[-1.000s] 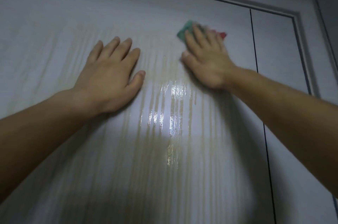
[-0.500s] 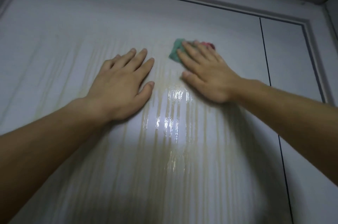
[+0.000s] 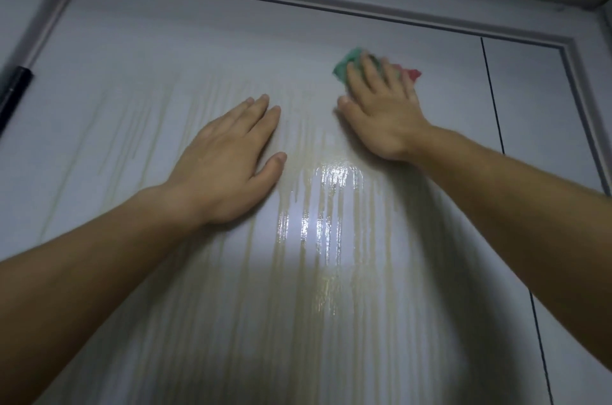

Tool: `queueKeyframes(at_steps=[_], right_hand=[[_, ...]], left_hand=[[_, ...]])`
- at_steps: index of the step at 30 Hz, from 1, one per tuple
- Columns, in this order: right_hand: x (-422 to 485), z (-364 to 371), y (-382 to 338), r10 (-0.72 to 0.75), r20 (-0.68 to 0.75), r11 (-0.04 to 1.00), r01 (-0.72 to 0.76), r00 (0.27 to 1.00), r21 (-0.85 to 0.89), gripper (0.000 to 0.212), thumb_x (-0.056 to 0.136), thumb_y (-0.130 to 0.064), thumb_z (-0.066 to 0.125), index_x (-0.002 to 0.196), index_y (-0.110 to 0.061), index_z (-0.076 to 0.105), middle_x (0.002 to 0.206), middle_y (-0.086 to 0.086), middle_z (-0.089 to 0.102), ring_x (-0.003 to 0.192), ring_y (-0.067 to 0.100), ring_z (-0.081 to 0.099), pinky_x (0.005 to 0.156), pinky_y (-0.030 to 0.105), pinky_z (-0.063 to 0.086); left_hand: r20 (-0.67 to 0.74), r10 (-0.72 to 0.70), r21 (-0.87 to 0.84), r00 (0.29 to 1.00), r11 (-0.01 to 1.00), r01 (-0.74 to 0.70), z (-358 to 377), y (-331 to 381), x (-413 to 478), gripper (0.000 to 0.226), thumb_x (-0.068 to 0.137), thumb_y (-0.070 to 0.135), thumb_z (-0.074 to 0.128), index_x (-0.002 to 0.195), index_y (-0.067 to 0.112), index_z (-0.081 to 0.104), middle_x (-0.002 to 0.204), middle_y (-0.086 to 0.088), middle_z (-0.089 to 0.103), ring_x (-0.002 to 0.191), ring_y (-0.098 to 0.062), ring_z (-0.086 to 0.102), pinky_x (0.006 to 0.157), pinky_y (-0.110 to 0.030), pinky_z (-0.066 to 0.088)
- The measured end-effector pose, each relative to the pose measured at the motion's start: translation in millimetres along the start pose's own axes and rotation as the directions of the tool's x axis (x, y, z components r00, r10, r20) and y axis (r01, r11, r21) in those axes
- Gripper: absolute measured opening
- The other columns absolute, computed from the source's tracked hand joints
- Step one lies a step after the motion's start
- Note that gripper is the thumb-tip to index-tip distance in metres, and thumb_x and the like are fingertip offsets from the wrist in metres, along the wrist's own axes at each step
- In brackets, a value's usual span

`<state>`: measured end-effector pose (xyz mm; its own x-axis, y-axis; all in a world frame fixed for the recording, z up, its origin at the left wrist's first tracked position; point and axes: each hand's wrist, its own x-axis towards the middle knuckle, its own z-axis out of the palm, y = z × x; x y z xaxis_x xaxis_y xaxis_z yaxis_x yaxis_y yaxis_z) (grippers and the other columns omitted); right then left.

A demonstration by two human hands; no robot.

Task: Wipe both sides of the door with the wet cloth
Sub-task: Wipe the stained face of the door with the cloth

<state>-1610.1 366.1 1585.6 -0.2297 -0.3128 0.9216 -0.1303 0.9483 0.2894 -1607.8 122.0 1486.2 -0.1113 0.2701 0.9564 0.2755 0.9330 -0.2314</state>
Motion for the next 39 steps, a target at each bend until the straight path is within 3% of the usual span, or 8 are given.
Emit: queueKeyframes(at_steps=[5,11,16,21,27,33,37,39], right_hand=[[-46.5,14.7,-39.7,-0.404,0.055,0.913,0.406,0.913,-0.034,0.077,0.095,-0.065,0.003,0.163,-0.029,0.000,0.170,-0.007,-0.011,0.156,0.017,-0.015,0.125,0.040,-0.012],[10.3,2.2,-30.3,-0.023,-0.007,1.000,0.023,1.000,0.003,0.073,0.099,-0.063,0.006,0.163,-0.028,-0.002,0.171,-0.002,-0.012,0.156,0.023,-0.015,0.125,0.046,-0.012],[-30.6,19.0,-73.5,-0.425,0.037,0.904,0.426,0.905,-0.042,0.076,0.096,-0.064,0.003,0.163,-0.030,0.001,0.170,-0.008,-0.009,0.156,0.019,-0.013,0.126,0.042,-0.010],[30.2,0.0,-56.5,-0.044,0.007,0.999,0.044,0.999,0.016,0.064,0.106,-0.056,0.014,0.163,-0.029,-0.001,0.171,-0.002,-0.011,0.156,0.023,-0.014,0.124,0.044,-0.013],[-21.7,18.6,-99.3,-0.470,0.051,0.882,0.472,0.881,-0.017,0.072,0.098,-0.063,0.008,0.162,-0.033,-0.002,0.169,-0.011,-0.014,0.155,0.015,-0.018,0.125,0.039,-0.013],[46.7,5.4,-91.7,-0.080,-0.020,0.997,0.080,0.997,-0.003,0.072,0.100,-0.063,0.009,0.163,-0.029,0.000,0.171,-0.003,-0.010,0.157,0.023,-0.013,0.125,0.046,-0.011],[-1.1,21.0,-130.8,-0.426,0.037,0.904,0.427,0.904,-0.029,0.080,0.092,-0.067,0.001,0.162,-0.031,-0.002,0.170,-0.007,-0.013,0.156,0.020,-0.015,0.126,0.044,-0.011],[6.8,18.6,-123.3,-0.446,0.025,0.893,0.447,0.895,-0.047,0.079,0.091,-0.068,-0.001,0.162,-0.033,-0.002,0.170,-0.009,-0.012,0.156,0.019,-0.014,0.126,0.041,-0.010]], left_hand=[[-0.018,-0.145,0.074,0.989,0.987,0.146,-5.2,-23.9,-17.4,0.082,0.093,0.059,0.019,0.159,0.011,0.027,0.169,-0.013,0.022,0.157,-0.029,0.014,0.127,-0.049,0.007],[0.024,-0.155,0.063,0.988,0.986,0.153,-10.2,-42.0,-29.7,0.081,0.092,0.060,0.014,0.162,0.020,0.023,0.172,-0.004,0.012,0.158,-0.028,0.006,0.127,-0.049,0.006],[0.023,-0.126,0.073,0.992,0.990,0.124,-9.2,-48.5,-33.5,0.078,0.094,0.059,0.018,0.163,0.023,0.019,0.172,-0.001,0.010,0.159,-0.024,0.005,0.127,-0.046,0.006],[0.026,-0.107,0.005,0.994,0.994,0.107,-11.9,-58.3,-35.9,0.077,0.094,0.058,0.021,0.162,0.021,0.023,0.172,-0.004,0.012,0.159,-0.023,0.006,0.128,-0.040,0.006],[-0.007,-0.270,0.074,0.963,0.960,0.269,-15.1,-75.6,-49.0,0.082,0.091,0.063,0.017,0.163,0.023,0.020,0.172,-0.007,0.009,0.158,-0.031,0.003,0.128,-0.050,0.003],[0.029,-0.256,0.053,0.966,0.966,0.255,-17.3,-83.7,-50.3,0.076,0.094,0.062,0.015,0.164,0.031,0.013,0.173,0.002,0.002,0.159,-0.025,-0.003,0.128,-0.049,0.000],[0.023,-0.253,0.081,0.967,0.965,0.250,-18.5,-85.8,-51.1,0.074,0.095,0.062,0.015,0.164,0.033,0.012,0.173,0.002,0.003,0.159,-0.025,0.000,0.127,-0.048,0.002],[0.028,-0.237,0.080,0.971,0.969,0.235,-21.3,-86.8,-50.8,0.073,0.095,0.061,0.014,0.163,0.034,0.012,0.173,0.003,0.003,0.159,-0.023,0.000,0.127,-0.047,0.003]])
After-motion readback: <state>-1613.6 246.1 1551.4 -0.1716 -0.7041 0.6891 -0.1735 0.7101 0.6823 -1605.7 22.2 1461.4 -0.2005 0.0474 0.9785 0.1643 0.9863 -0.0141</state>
